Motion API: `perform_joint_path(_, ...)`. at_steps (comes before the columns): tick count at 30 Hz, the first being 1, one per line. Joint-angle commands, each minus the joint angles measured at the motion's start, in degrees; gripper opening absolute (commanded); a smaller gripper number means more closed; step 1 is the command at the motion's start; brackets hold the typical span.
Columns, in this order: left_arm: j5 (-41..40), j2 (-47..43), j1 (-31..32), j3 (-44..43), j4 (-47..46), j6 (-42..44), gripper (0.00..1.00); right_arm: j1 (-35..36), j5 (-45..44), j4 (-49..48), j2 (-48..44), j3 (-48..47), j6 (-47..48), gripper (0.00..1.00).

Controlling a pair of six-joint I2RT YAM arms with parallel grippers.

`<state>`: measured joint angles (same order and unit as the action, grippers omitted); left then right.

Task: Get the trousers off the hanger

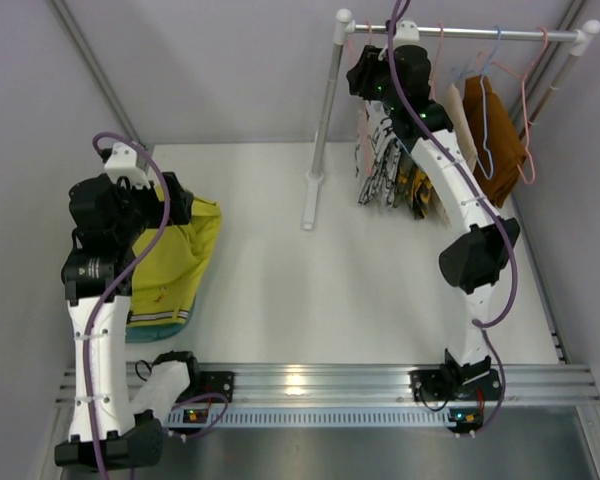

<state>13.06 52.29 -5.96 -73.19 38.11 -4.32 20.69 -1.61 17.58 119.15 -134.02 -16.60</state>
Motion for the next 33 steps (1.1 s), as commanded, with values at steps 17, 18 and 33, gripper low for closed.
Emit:
perform_joint_path(17,19.54,12.57,0.50,-10.66,2.23,1.33,0.99,-0.83,6.96,-0.01,-47.22,35.48,2.53,1.00)
perform_joint_path(18,19.90,13.88,1.55,-11.09,2.67,1.94,0.99,-0.91,7.66,0.26,-49.17,38.10,2.89,0.99)
perform_joint_path(33,-5.67,16.89,24.06,-15.24,3.73,2.38,0.99,-5.90,6.17,7.11,-83.28,71.50,9.05,1.00)
